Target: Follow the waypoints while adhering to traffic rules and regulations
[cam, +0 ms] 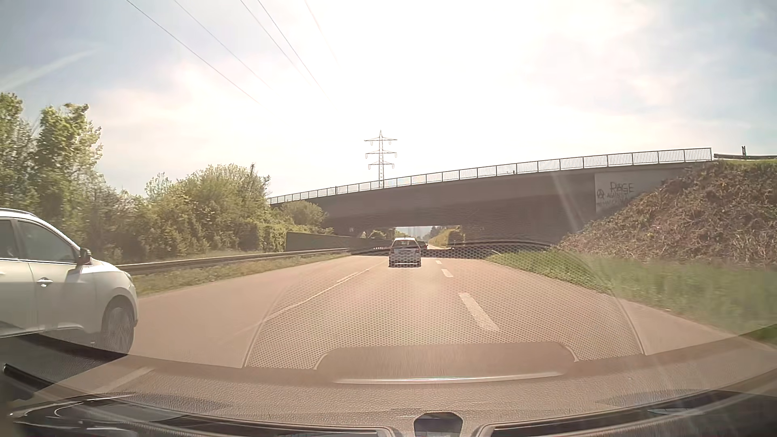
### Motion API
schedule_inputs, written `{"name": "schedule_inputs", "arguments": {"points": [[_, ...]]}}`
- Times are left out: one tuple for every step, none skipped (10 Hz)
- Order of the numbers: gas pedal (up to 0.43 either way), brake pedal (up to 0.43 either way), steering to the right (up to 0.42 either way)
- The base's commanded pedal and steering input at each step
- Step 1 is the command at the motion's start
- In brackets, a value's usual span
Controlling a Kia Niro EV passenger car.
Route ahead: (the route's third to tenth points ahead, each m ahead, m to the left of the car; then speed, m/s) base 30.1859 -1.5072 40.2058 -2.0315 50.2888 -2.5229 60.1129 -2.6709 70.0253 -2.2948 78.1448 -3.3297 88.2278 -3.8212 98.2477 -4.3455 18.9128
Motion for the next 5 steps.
{"name": "schedule_inputs", "arguments": {"points": [[0.079, 0.000, 0.005], [0.079, 0.000, 0.005], [0.079, 0.000, 0.005], [0.079, 0.000, 0.005], [0.079, 0.000, 0.005]]}}
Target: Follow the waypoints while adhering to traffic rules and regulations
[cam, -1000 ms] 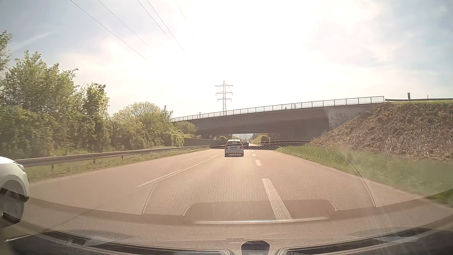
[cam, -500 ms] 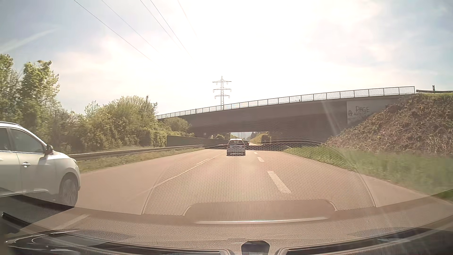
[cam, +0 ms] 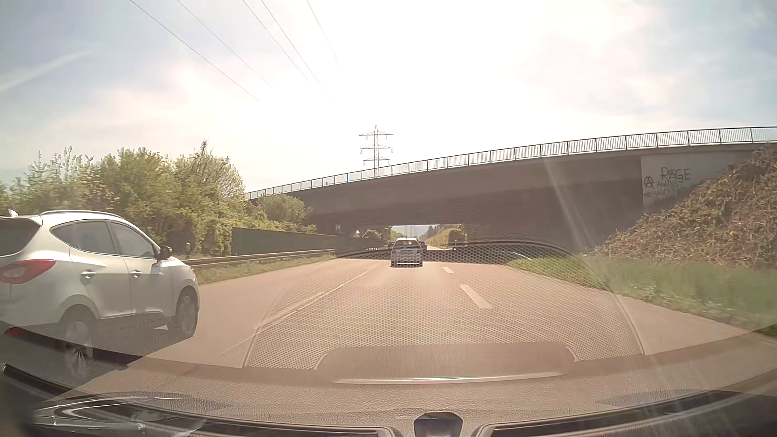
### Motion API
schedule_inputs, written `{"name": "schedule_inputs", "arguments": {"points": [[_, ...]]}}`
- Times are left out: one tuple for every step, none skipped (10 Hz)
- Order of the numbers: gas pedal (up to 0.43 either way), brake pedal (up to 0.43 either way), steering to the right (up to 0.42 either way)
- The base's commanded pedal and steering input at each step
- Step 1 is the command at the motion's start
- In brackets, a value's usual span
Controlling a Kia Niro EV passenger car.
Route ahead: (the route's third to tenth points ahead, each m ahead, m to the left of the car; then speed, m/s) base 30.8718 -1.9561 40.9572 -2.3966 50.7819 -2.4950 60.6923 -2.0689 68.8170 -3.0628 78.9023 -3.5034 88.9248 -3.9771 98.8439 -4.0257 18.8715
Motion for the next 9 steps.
{"name": "schedule_inputs", "arguments": {"points": [[0.087, 0.000, 0.005], [0.087, 0.000, 0.005], [0.087, 0.000, 0.005], [0.087, 0.000, 0.006], [0.098, 0.000, 0.006], [0.098, 0.000, 0.006], [0.098, 0.000, 0.006], [0.098, 0.000, 0.006], [0.098, 0.000, 0.006]]}}
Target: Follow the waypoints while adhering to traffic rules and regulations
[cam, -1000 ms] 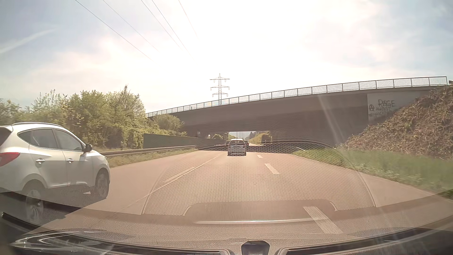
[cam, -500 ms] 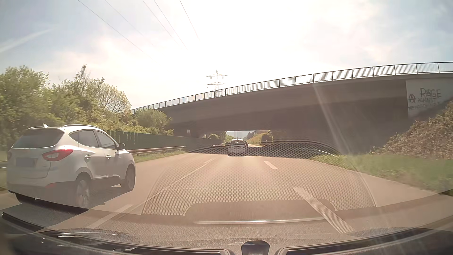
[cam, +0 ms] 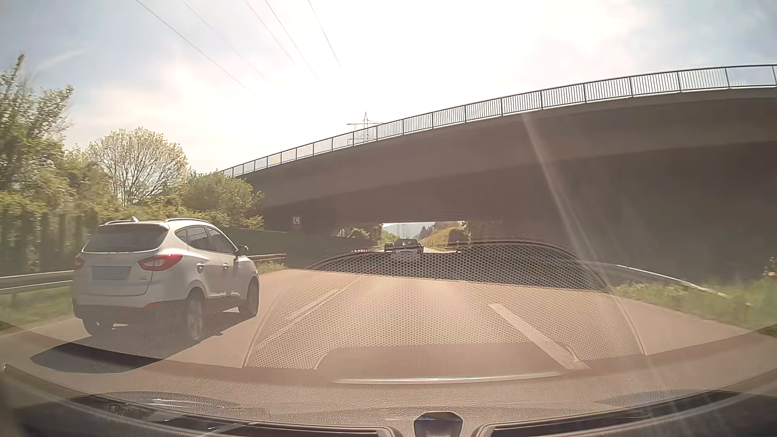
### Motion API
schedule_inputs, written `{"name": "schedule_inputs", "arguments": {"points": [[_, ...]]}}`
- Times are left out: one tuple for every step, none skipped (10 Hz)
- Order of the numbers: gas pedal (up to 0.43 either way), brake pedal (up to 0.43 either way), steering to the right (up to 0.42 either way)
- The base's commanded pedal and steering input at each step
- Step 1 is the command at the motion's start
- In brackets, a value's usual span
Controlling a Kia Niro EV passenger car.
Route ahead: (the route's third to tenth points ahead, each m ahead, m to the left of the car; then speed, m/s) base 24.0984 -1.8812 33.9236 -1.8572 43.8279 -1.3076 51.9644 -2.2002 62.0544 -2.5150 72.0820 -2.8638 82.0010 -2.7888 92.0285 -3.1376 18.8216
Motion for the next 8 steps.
{"name": "schedule_inputs", "arguments": {"points": [[0.110, 0.000, 0.006], [0.118, 0.000, 0.006], [0.130, 0.000, 0.005], [0.130, 0.000, 0.005], [0.130, 0.000, 0.005], [0.130, 0.000, 0.005], [0.130, 0.000, 0.005], [0.130, 0.000, 0.005]]}}
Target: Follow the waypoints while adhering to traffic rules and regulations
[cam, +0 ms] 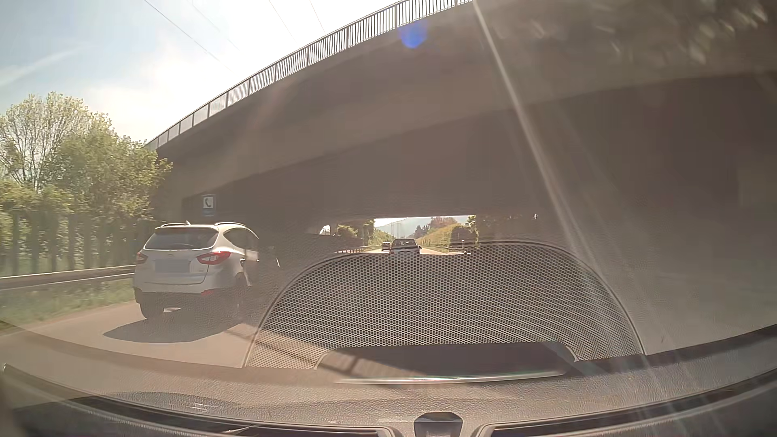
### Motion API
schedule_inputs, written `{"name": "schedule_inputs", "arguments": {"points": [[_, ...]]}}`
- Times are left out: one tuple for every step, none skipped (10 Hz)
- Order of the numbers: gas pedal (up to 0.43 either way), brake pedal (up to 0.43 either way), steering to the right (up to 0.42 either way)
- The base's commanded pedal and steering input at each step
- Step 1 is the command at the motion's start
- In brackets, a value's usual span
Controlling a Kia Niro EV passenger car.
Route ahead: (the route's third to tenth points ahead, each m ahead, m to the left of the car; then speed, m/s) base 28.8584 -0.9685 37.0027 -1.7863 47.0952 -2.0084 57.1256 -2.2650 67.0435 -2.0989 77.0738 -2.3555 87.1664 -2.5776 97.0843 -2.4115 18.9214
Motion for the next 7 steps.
{"name": "schedule_inputs", "arguments": {"points": [[0.130, 0.000, 0.005], [0.118, 0.000, 0.005], [0.118, 0.000, 0.004], [0.118, 0.000, 0.003], [0.118, 0.000, 0.003], [0.118, 0.000, 0.003], [0.118, 0.000, 0.003]]}}
